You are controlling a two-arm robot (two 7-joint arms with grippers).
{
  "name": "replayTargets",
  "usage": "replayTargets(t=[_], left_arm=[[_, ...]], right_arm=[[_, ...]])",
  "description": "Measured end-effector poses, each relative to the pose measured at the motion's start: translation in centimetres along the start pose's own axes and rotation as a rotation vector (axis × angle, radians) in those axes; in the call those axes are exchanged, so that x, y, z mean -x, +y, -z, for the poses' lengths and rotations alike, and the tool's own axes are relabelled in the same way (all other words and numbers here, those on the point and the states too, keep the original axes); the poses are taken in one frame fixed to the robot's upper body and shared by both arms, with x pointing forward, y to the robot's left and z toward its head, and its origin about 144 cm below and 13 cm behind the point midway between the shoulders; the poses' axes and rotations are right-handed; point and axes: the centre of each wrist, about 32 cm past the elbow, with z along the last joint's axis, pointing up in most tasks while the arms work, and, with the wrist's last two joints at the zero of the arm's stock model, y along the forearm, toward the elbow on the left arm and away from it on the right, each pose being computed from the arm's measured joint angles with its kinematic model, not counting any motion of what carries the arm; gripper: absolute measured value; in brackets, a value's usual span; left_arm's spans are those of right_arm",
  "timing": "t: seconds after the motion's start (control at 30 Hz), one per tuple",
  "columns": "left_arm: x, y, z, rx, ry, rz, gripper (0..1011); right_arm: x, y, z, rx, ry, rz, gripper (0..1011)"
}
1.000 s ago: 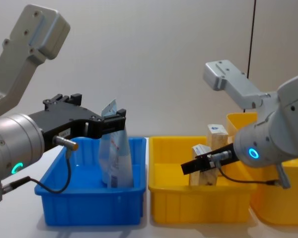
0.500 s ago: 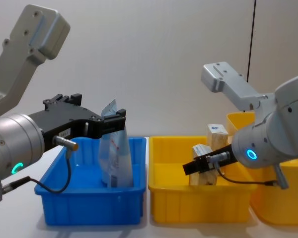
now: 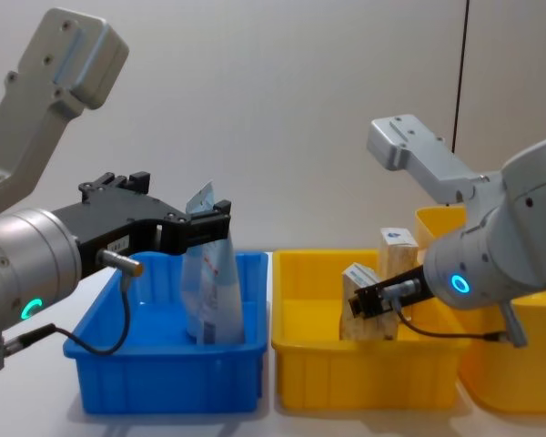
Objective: Bimanual collaborative sorting of washing and personal care products
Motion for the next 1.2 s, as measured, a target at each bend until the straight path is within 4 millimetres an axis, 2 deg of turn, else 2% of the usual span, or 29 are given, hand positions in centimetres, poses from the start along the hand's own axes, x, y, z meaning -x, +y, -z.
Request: replayTargets(t=[0.1, 0.83, 1.2], left_arm=[[0.00, 0.00, 0.00, 0.000, 0.000, 0.000, 1001], [0.00, 0.00, 0.00, 0.000, 0.000, 0.000, 1001], [0.00, 0.00, 0.00, 0.000, 0.000, 0.000, 1001]], right_arm=[[0.00, 0.01, -0.01, 0.000, 0.000, 0.000, 353], [-0.07, -0.02, -0.02, -0.008, -0.002, -0.003, 349], [-0.50, -0.89, -0.44, -0.125, -0.014, -0.026, 347]])
